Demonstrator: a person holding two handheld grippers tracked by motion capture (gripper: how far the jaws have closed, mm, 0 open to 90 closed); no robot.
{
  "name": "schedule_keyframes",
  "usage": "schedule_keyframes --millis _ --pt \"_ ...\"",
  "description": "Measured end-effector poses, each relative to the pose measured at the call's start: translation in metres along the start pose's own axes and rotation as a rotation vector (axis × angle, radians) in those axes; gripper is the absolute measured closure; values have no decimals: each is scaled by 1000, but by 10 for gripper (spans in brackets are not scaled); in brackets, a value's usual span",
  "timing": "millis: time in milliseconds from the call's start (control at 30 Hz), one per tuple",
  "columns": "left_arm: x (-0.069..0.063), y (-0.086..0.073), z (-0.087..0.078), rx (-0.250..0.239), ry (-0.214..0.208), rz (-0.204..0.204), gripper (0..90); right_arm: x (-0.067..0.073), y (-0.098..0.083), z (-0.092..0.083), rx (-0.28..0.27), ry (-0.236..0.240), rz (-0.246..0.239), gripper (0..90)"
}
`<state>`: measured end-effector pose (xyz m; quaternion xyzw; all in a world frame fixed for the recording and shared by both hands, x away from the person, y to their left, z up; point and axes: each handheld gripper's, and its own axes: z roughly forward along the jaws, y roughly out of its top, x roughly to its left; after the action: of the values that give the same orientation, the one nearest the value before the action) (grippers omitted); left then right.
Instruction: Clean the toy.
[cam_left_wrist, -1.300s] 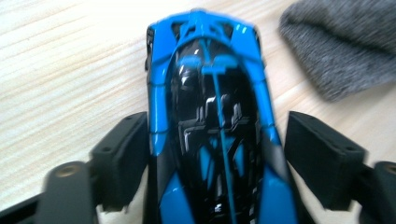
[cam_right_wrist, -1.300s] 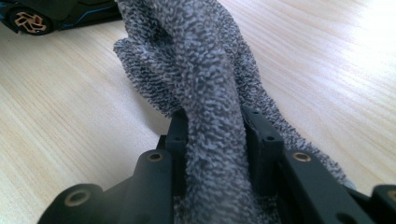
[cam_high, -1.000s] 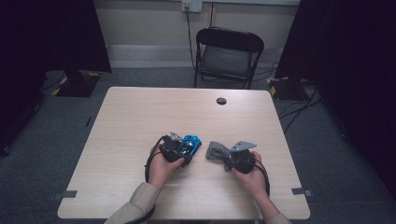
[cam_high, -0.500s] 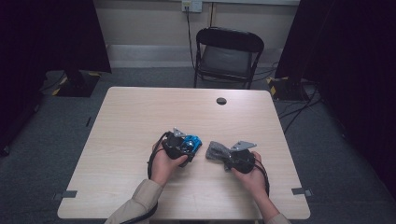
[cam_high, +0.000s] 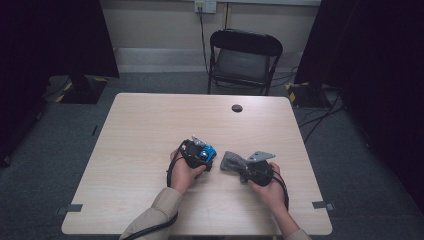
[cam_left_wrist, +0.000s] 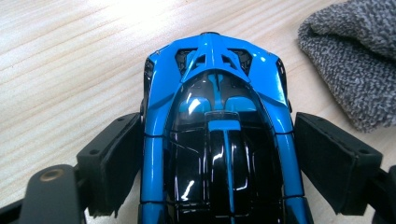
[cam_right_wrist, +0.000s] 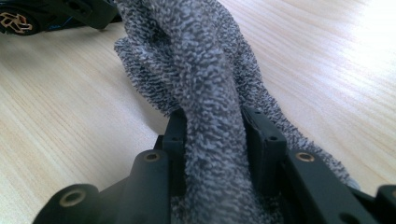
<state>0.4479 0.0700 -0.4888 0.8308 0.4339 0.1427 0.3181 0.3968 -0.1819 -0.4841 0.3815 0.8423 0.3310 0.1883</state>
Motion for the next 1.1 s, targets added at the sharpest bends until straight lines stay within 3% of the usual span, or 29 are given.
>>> schedule_keyframes --millis 33,100,167,433,800,1000,1100 --pt "0 -1 -1 1 12 31 196 0 0 0 -1 -1 -2 647" --pt "1 -1 -2 -5 8 42 248 0 0 0 -2 -2 -1 631" --pt "0 -2 -1 -13 5 27 249 1 -1 0 -5 -5 3 608" --pt "0 -6 -4 -14 1 41 253 -1 0 -2 -15 -18 8 518" --pt "0 -9 -17 -25 -29 123 268 -3 6 -13 -61 -44 24 425" --pt "0 -10 -20 -35 -47 126 268 -3 5 -11 -53 -36 23 433" --pt "4 -10 -24 -41 -74 103 268 -3 7 -13 -67 -40 25 396"
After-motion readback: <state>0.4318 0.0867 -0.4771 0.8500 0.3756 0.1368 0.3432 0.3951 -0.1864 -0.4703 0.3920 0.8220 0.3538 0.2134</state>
